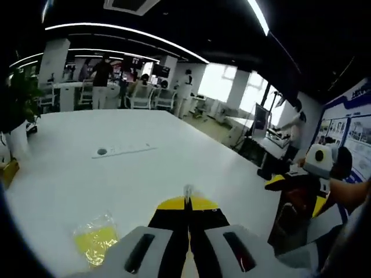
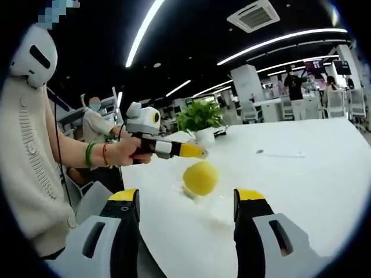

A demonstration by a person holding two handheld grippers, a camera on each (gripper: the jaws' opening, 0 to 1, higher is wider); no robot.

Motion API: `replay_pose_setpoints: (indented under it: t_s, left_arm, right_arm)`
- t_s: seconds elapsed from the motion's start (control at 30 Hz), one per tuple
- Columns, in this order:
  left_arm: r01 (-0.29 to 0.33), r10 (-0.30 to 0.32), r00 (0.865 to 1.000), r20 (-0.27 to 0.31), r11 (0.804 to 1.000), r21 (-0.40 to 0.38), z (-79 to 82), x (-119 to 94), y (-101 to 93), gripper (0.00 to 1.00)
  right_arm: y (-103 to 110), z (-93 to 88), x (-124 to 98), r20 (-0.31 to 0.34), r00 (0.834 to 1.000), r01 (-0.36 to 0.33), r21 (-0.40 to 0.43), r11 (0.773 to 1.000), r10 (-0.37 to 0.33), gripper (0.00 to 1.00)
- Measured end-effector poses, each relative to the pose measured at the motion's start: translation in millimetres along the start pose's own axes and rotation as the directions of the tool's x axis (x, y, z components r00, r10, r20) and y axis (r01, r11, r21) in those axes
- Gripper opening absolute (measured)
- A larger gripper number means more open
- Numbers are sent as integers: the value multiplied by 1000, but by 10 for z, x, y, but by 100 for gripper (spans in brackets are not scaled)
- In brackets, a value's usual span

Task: Compare the silicone blocks by pressing each to a similar depth, holding the contact briefly, and releasing to observe deformation and rebound differences across the visible hardness samples.

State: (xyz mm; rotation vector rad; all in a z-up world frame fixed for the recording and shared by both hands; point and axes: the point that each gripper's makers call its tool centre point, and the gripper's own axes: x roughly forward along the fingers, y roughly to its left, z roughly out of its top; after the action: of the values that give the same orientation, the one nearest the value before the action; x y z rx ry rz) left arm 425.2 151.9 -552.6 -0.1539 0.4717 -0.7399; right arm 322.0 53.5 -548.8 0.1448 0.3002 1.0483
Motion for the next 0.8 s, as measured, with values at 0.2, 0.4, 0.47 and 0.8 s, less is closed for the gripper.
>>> replay_pose_setpoints:
  t_s: [0.2, 0.4, 0.47, 0.8]
  left_arm:
    - [25, -25, 1000, 6, 999, 23, 128, -106, -20, 0]
    - [47, -47, 999, -4, 996, 80, 232, -195, -65, 0]
    - [50, -50, 999, -1, 994, 98, 268, -220, -77, 0]
    - [81, -83, 996, 12, 988, 130, 438, -306, -157, 0]
  right_arm:
    - [4, 96, 55, -44, 998, -40, -111, 993, 35, 59]
    - [-24, 192, 204, -126, 990, -84, -183, 979, 61, 67]
    - [-52, 262, 269, -140, 988, -94, -186, 978, 68, 75]
    - [-125, 390, 602, -261, 957, -195, -243, 950, 129, 84]
